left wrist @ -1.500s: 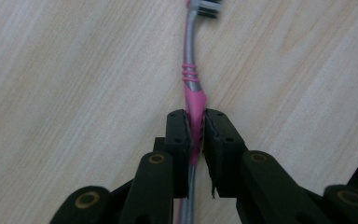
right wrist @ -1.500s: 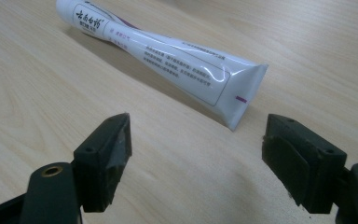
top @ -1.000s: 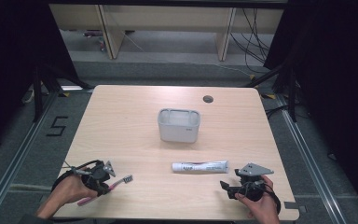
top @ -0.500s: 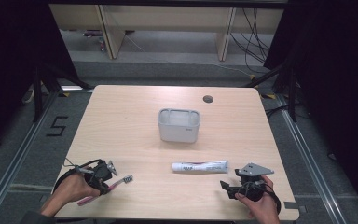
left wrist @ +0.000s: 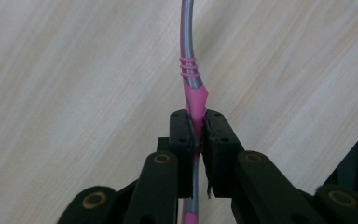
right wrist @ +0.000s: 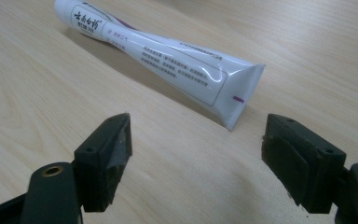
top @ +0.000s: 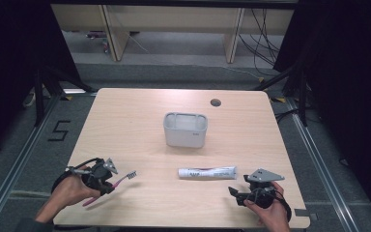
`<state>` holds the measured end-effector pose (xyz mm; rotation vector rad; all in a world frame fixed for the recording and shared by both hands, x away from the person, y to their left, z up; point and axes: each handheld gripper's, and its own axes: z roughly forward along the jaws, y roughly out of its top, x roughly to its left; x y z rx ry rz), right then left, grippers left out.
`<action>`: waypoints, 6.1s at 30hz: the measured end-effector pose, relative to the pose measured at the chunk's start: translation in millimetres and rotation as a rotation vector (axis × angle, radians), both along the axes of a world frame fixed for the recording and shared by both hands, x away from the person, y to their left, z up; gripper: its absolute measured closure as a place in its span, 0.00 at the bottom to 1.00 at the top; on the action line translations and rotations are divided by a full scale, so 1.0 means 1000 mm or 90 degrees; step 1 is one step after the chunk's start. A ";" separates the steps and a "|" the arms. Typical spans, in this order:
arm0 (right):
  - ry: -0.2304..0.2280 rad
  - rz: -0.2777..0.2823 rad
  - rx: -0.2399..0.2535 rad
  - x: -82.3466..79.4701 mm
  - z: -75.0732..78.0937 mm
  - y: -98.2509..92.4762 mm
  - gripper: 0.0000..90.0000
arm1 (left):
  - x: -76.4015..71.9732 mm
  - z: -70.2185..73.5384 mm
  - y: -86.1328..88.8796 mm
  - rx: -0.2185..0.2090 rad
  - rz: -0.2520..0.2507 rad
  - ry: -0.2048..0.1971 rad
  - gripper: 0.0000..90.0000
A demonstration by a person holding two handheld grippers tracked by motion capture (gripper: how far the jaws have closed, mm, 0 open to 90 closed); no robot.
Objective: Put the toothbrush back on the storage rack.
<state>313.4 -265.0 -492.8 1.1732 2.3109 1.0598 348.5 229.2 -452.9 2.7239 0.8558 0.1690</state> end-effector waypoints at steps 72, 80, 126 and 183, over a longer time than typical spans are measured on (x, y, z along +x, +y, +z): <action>0.001 -0.007 0.001 -0.001 0.002 -0.003 0.28 | 0.113 0.073 -0.092 -0.483 0.200 -0.372 0.91; 0.001 -0.004 0.003 0.000 0.001 -0.002 0.28 | 0.123 0.077 -0.099 -0.499 0.212 -0.378 0.91; -0.008 0.012 0.005 0.001 0.001 -0.004 0.28 | 0.160 0.041 -0.134 -0.523 0.260 -0.345 0.91; -0.004 0.006 0.012 0.000 0.001 -0.003 0.28 | 0.135 0.035 -0.122 -0.437 0.265 -0.339 0.48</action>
